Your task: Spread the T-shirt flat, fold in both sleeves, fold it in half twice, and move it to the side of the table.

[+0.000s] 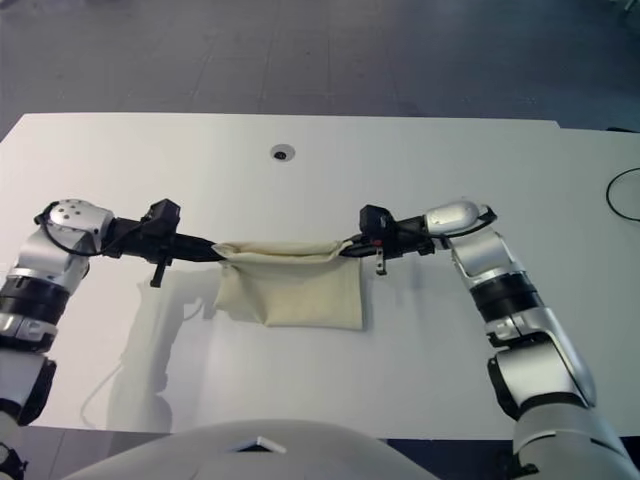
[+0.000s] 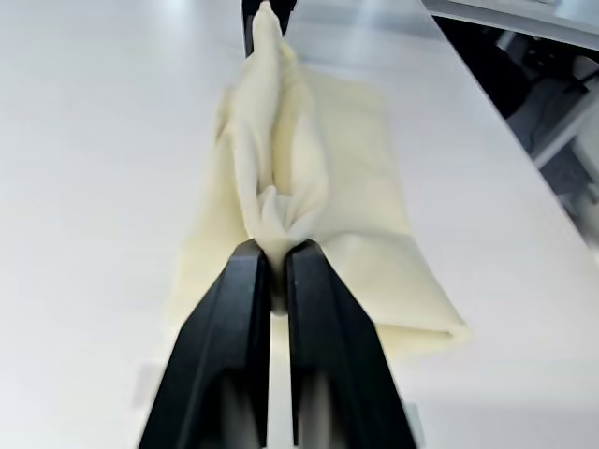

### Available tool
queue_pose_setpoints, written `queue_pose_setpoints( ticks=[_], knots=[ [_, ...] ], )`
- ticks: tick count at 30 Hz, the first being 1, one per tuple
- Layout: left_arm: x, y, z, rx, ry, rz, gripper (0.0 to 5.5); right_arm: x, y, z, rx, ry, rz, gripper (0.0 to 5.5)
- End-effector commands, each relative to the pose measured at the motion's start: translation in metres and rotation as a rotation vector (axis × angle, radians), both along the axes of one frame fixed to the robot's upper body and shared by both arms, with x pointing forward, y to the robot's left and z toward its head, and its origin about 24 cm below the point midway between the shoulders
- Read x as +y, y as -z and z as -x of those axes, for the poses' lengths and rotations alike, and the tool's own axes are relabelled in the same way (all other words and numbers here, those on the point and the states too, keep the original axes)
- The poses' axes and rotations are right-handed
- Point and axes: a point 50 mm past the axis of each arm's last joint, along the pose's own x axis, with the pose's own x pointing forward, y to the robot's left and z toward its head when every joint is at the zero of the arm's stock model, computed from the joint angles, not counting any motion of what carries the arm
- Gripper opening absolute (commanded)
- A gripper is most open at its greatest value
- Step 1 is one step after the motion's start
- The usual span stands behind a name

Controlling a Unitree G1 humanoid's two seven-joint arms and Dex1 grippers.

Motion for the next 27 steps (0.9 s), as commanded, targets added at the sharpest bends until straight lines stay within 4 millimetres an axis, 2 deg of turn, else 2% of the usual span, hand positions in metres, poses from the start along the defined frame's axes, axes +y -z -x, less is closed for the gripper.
queue_pose_setpoints(
  ticks=[1, 2, 3, 6, 13, 16, 19, 23, 27],
  knots=[
    [0.003, 0.003, -0.012, -0.022, -0.061, -0.032, 0.98, -0.001, 0.003, -0.011, 0.006, 0.037, -0.003, 0.05],
    [0.004, 0.004, -0.013, -0.023, -0.065, -0.037, 1.17, -0.001, 0.004, -0.014, 0.009, 0.054, -0.012, 0.05],
    [0.005, 0.005, -0.014, -0.024, -0.067, -0.040, 1.42, -0.001, 0.005, -0.016, 0.017, 0.072, -0.024, 0.42],
    [0.008, 0.001, -0.018, -0.025, -0.079, -0.043, 1.98, -0.002, 0.005, -0.021, 0.081, 0.148, -0.088, 0.96],
    [0.011, -0.018, -0.031, -0.104, -0.248, 0.071, 3.09, -0.012, 0.008, -0.024, 0.225, 0.363, -0.189, 2.03],
    [0.000, -0.037, -0.021, -0.138, -0.267, 0.207, 3.62, -0.014, -0.002, -0.019, 0.194, 0.390, -0.242, 2.55],
    [-0.023, -0.038, -0.001, -0.110, -0.233, 0.269, 4.15, -0.003, -0.011, -0.005, 0.171, 0.335, -0.295, 3.05],
    [-0.044, -0.027, 0.022, -0.055, -0.231, 0.275, 3.49, 0.013, -0.012, 0.018, 0.211, 0.270, -0.320, 2.40],
    [-0.054, -0.014, 0.038, 0.018, -0.195, 0.255, 2.90, 0.018, -0.011, 0.029, 0.251, 0.267, -0.332, 1.82]
  ],
)
